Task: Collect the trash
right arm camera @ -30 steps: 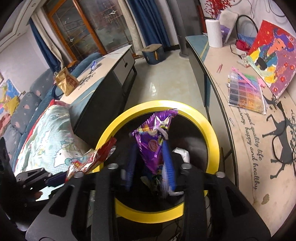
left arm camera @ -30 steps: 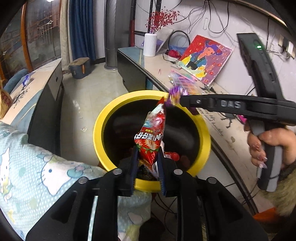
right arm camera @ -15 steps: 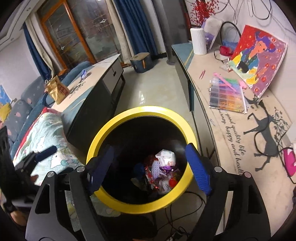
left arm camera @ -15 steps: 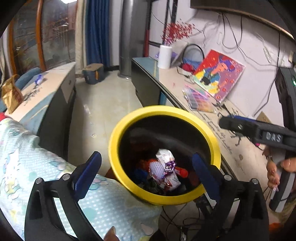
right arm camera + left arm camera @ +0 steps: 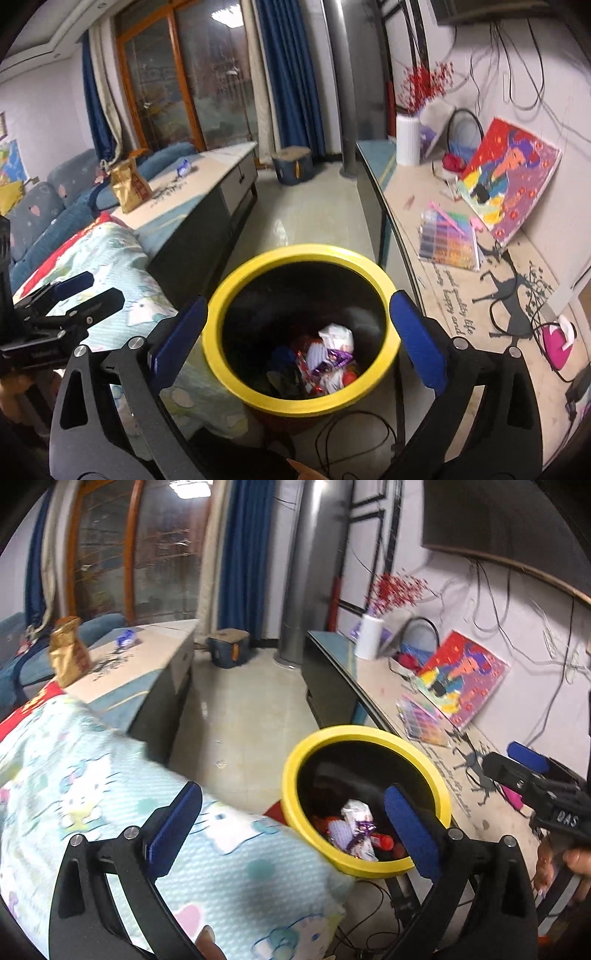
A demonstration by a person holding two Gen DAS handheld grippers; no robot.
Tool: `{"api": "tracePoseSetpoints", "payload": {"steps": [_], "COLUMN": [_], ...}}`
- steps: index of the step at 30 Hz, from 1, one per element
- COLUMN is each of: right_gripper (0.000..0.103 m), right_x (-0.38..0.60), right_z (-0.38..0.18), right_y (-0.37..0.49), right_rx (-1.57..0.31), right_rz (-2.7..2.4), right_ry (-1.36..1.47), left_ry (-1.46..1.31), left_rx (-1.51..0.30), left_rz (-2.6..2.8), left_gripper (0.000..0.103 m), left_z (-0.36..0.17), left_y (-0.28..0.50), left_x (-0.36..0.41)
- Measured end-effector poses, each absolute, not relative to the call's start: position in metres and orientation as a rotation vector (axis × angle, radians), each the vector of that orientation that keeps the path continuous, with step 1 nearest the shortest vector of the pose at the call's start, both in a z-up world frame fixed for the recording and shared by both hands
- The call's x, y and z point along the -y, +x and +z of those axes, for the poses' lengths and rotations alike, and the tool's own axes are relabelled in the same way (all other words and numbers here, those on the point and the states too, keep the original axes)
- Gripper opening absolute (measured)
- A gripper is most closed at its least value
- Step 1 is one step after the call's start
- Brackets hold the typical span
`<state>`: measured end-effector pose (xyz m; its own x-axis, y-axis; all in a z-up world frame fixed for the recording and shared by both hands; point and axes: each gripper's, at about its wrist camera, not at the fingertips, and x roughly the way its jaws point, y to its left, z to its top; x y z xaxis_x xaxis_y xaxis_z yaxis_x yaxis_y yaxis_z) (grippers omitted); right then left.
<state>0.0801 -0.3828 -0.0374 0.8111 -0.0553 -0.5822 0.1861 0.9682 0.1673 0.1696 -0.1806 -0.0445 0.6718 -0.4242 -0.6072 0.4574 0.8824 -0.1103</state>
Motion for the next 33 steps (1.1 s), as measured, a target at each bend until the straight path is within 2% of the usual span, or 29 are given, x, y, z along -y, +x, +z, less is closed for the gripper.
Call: {"api": "tracePoseSetpoints", "payload": {"steps": [10,19,33], "right_gripper": [0.092,0.092,0.092], "right_x": [0.327,0.291,0.259], "right_z": [-0.022,-0.022,-0.018], "right_y": [0.047,0.028,0.008], "right_rx": [-0.443,-0.376,-0.279], "right_rz": [-0.102,-0.09,-0.083], "right_ry": [0.164,0.09,0.026], "left_ry": [-0.001,-0.045,-0.037], "left_rx": [-0.581,-0.496,-0.443], "left_rz": [-0.349,-0.272,-0.247], "left_gripper": [0.096,0.096,0.096], "left_z": [-0.037,-0.029,-0.03], "left_y": [0.132,0.092,0.053], "left_x": [0.118,0.076,0.056]}}
